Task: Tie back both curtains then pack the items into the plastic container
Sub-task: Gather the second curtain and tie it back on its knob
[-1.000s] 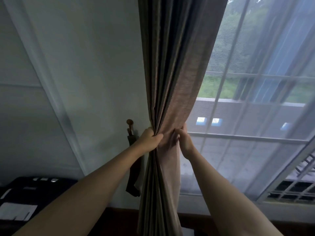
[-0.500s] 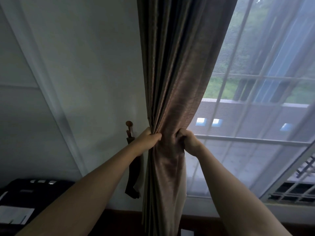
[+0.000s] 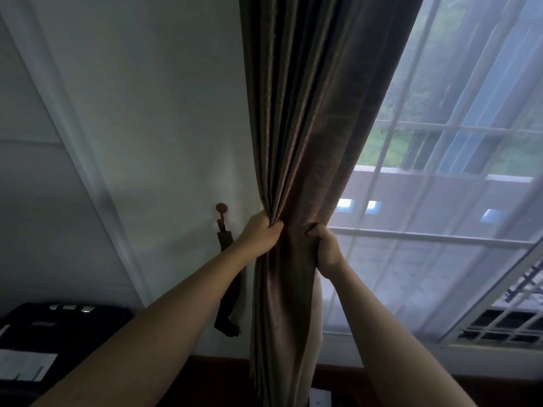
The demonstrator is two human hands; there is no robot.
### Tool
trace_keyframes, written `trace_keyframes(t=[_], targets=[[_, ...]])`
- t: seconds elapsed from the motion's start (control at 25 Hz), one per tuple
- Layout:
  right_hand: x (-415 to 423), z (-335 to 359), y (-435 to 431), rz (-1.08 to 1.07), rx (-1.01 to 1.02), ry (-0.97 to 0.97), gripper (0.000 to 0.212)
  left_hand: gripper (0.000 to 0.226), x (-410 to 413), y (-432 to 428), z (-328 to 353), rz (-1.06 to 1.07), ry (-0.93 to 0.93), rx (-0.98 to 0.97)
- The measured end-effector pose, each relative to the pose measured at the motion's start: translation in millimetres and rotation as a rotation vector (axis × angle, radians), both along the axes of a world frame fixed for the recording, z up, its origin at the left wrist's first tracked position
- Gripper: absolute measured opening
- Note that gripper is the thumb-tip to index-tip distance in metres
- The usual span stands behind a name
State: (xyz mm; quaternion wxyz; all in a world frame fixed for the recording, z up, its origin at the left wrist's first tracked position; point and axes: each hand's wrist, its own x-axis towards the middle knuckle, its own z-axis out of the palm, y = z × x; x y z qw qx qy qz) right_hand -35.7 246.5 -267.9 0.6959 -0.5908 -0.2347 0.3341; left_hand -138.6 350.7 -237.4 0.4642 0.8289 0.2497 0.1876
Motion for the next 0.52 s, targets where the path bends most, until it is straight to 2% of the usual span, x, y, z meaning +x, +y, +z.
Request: trace_keyframes(t=[0.08,0.16,0.2,0.28,0.36,0.44,0.52], targets=[[-9.4,-10.2,-1.3,-0.042,0.098,-0.025,0.02,0.023,6.0,-1.6,1.7,0.008,-0.003,0.105],[-19.0,-21.8,1.1,-0.119,0.181,-0.091,0.026,0.017,11.1,0.8,5.5,0.015,0.099,0.229],[-22.4,-29.7,2.4,-0.158,0.177,-0.156,0.036,0.016,11.9,2.2,7.8,0.02,0.169,0.284],[-26.9,-44.0,0.5,-0.257,0.09,-0.349,0.051,0.02,13.7,4.4,9.1,0.051,0.268,0.361],[-28.8,-58.8,-2.5,-0.355,0.042,-0.533,0.046,0.028,14.2,3.0,10.0,0.098,0.307,0.404],[-32.1,-67.4,-7.2,-0.416,-0.037,-0.598,0.042,0.031,15.2,0.6,9.3,0.124,0.318,0.411],[-35.6,-70.5,-8.5,-0.451,-0.137,-0.58,0.04,0.032,17.3,-0.1,8.7,0.132,0.334,0.419]])
